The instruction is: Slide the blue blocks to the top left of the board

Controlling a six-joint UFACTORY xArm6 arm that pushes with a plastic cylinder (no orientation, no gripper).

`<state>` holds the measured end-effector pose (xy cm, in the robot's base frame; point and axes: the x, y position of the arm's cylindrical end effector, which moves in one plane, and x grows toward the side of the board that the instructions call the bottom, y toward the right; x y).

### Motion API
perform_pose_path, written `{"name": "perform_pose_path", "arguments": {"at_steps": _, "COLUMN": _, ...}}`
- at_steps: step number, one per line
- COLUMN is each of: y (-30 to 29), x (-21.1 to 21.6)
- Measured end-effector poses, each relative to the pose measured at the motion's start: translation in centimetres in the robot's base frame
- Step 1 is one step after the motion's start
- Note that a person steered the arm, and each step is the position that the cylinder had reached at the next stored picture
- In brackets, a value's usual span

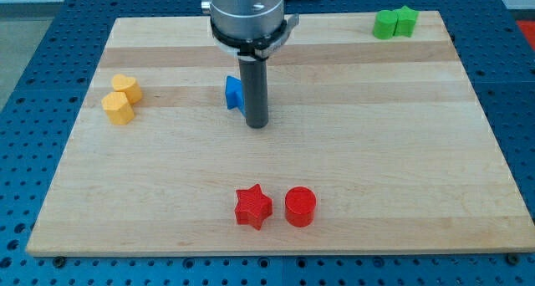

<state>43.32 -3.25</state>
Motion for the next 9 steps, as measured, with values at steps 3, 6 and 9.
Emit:
{"name": "perform_pose_path", "arguments": {"at_steps": 3, "y": -0.1, "x": -3.8}}
{"name": "perform_pose_path", "arguments": {"at_steps": 6, "y": 2.6, "x": -5.1}}
{"name": "perform_pose_path", "arguments": {"at_steps": 9, "y": -3.0, "x": -5.9}}
